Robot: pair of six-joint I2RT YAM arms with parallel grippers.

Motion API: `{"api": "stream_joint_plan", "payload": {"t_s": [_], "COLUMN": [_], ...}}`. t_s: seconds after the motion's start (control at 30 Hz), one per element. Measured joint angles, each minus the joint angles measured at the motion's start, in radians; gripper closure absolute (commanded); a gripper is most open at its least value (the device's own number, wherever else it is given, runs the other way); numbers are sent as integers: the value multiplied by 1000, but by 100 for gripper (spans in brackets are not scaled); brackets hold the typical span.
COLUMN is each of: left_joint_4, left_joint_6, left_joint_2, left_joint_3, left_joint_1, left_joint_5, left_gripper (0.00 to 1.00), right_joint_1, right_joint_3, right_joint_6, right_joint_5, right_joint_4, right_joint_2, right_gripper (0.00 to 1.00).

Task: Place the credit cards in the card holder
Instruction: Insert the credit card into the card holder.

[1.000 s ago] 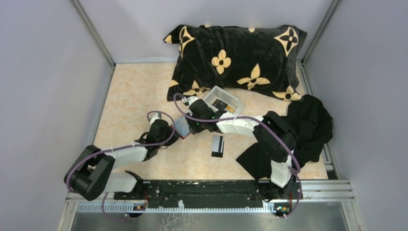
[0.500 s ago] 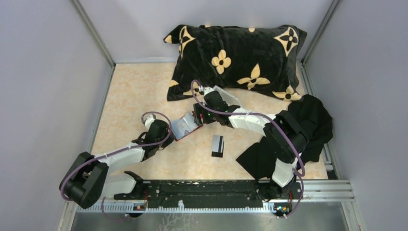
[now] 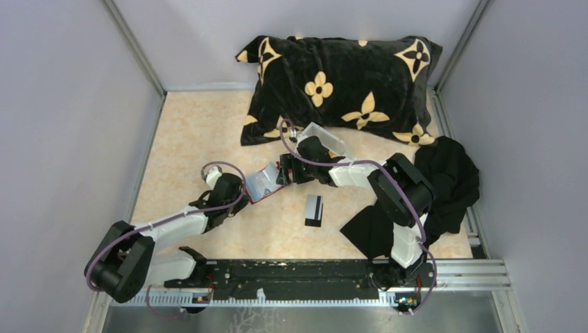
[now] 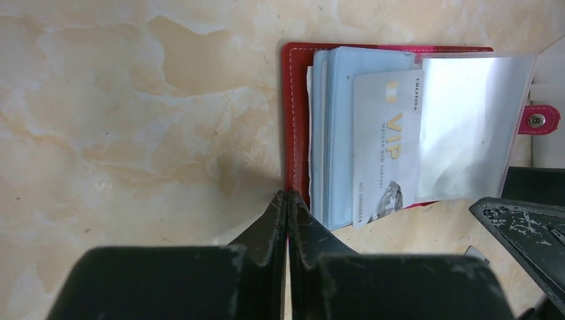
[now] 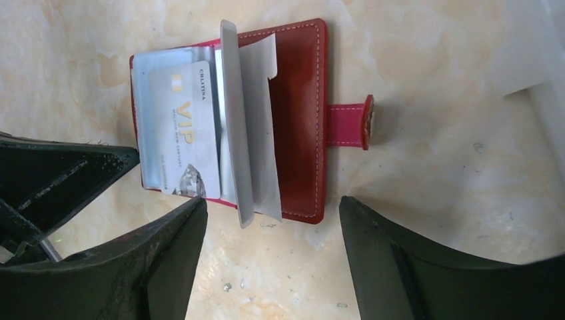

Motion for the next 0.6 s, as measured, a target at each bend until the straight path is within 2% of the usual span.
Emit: {"api": "stream_joint_plan", "payload": {"t_s": [0.3,0.6], "left_joint_4": [7,21], "left_joint_6": [1,2], "left_joint_2": [17,37], "left_joint_3": [9,18], "left_joint_1": [0,0], "left_joint_5": [-3,-6], "left_gripper": [94,94], "right_joint_1": [-11,-31], "right_joint_3": [-4,-99], "right_joint_6": [44,132], "right_joint_5": [-64,-99], "right_joint_4": [94,274], "right_joint_2": [35,37], "right_gripper": [28,41]}}
